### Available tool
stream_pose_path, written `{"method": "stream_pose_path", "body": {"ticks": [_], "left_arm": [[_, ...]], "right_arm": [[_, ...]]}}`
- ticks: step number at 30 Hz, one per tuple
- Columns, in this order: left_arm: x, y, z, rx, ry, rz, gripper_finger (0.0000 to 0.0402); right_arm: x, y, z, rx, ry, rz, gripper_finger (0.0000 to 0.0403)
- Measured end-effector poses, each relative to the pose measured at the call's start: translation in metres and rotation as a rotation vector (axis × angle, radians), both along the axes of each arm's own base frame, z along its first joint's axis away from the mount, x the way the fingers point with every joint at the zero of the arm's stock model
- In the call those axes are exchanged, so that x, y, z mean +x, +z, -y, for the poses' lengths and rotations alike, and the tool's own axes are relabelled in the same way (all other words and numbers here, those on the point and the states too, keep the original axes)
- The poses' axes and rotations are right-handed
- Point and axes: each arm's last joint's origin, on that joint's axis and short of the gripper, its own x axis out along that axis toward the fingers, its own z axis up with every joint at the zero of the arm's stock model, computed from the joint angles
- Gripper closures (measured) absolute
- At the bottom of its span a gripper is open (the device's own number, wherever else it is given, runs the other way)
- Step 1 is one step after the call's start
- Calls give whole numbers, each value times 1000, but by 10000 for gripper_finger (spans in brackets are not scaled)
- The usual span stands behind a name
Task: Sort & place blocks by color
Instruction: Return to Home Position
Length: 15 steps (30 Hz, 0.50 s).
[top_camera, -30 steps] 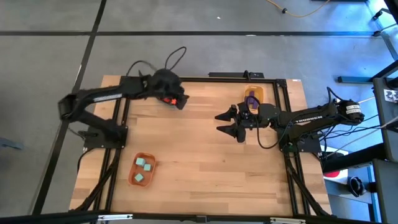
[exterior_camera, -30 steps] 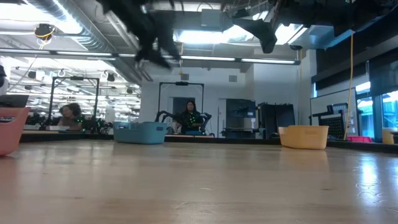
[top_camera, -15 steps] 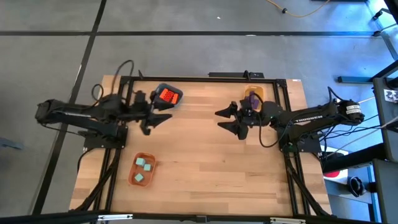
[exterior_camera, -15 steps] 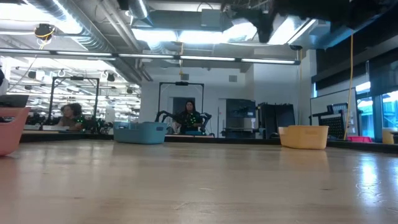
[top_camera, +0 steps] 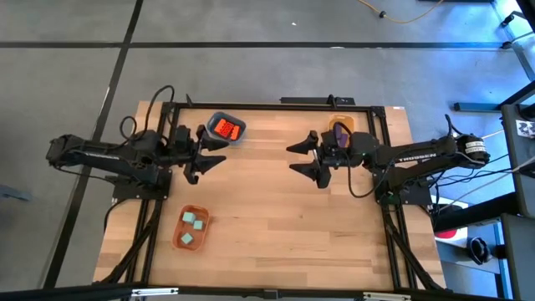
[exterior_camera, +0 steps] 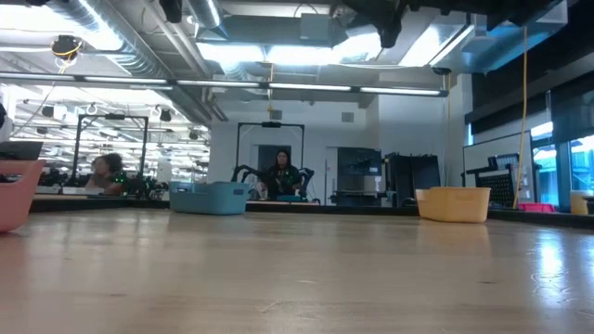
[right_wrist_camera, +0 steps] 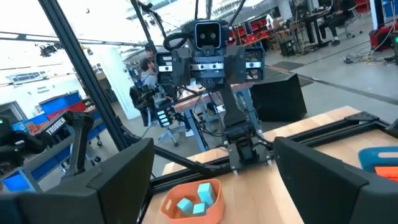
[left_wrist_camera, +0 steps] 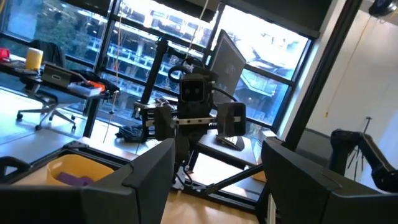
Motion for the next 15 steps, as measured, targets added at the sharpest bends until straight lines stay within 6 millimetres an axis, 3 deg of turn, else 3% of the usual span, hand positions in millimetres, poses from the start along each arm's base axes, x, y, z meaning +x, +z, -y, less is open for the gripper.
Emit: {"method": "stream_pose_path", "body": {"ticks": [8,11,15], "left_arm": [[0,0,0,-19,17,1,170],[-1,0,0,-26,10,4,170],[-1,0,1,-28,3,4,170]], "right_arm": [[-3,4,0,9,2,11,86],[-6,7,0,10,2,25,133],[-8,9,0,8,2,26,245]]}}
